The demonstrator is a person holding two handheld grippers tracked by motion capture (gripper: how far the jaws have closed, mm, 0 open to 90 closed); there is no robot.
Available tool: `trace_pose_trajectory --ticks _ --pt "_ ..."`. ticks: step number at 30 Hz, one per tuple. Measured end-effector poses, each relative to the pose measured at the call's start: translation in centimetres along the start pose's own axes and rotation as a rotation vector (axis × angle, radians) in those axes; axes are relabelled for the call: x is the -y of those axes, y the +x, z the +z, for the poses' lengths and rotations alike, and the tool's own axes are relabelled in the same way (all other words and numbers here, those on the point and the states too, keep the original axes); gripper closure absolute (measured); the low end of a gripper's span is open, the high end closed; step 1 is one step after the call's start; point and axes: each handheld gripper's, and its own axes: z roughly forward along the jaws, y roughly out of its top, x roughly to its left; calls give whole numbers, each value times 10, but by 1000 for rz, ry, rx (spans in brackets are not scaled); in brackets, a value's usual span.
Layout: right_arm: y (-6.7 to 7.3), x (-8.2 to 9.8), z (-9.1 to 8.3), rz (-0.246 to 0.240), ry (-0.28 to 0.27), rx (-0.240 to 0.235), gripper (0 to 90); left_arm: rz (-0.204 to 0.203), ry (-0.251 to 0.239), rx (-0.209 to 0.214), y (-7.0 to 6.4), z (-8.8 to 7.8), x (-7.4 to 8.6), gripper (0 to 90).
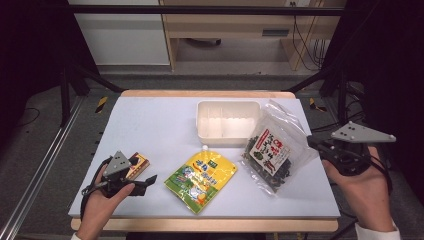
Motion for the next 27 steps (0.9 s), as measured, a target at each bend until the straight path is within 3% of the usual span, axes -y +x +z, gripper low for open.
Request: trace_pose_trajectory --ticks 2,3,5,8,9,13,14,19,27 --pt "2 -5 0 -17 6 -7 897 11 -1 7 -1 -2 -5 102" --pt "6 -17 0 -54 16 -43 897 19 -2 9 -2 -3 -9 102" --pt "11 -26 1 -86 29 -62 896 63 3 10 -4 -6 -20 102" --pt "16 -35 4 -126 52 -70 896 97 -7 0 -7 -10 -29 100" --pt "21 -43 7 -163 71 -70 896 106 -17 10 -9 -12 -36 99" --pt "24 -51 11 -189 80 -90 896 119 -12 26 -11 -11 -44 97" --pt "25 -53 12 -200 78 -99 896 141 -3 22 -11 -9 -52 98" --pt "29 -58 18 -232 73 -98 895 156 -6 18 -11 -5 -66 101" --pt "40 -71 37 -271 59 -144 895 177 4 38 -9 3 -84 104"
